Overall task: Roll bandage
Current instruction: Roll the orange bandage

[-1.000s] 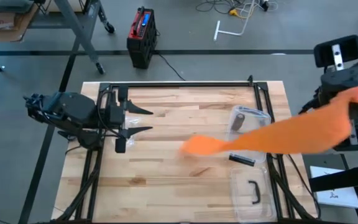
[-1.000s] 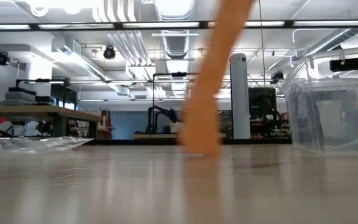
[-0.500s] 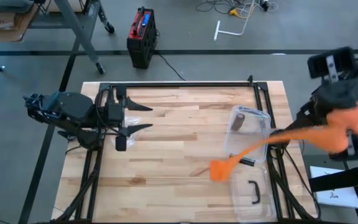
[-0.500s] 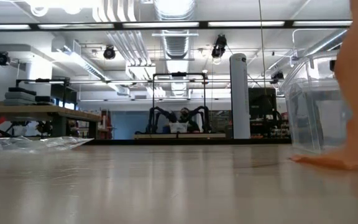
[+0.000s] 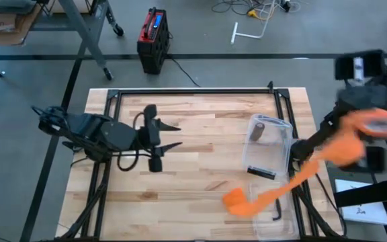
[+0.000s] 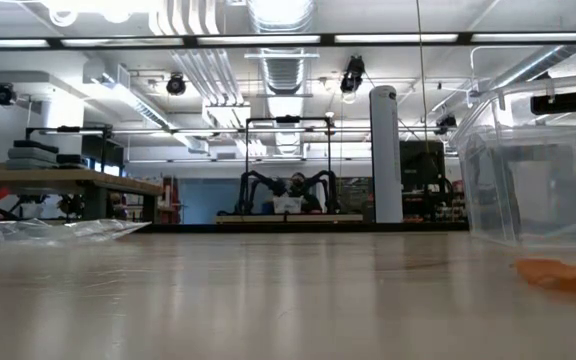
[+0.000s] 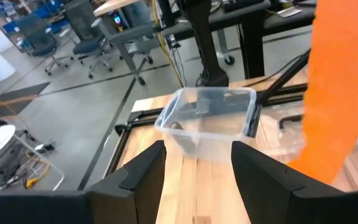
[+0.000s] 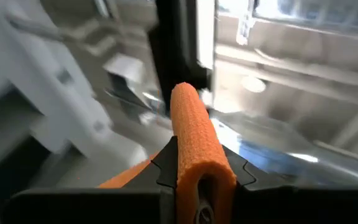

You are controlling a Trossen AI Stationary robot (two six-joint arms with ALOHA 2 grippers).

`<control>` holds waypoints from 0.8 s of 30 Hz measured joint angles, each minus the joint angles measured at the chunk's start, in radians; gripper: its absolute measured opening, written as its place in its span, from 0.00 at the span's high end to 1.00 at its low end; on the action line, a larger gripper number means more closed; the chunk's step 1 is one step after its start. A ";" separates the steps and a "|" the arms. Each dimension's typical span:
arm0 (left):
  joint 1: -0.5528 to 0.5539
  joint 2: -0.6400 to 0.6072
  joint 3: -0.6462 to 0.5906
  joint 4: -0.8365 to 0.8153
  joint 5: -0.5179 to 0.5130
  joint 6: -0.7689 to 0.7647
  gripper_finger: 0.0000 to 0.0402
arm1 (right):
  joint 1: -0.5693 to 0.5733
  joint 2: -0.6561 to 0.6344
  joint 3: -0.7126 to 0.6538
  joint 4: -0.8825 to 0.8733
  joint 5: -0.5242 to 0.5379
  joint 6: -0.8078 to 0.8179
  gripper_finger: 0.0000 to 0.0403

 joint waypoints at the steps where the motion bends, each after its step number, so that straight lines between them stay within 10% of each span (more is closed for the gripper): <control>1: -0.002 -0.009 0.005 -0.012 -0.002 -0.007 0.56 | -0.022 0.006 0.001 0.000 0.019 -0.014 0.88; 17: -0.009 -0.315 -0.140 -0.166 -0.114 -0.072 0.52 | -0.898 0.197 -0.001 -0.118 -0.042 0.431 0.89; 24: -0.009 -0.419 -0.317 -0.117 -0.145 -0.099 0.54 | -1.116 0.267 -0.001 -0.146 -0.064 0.457 0.89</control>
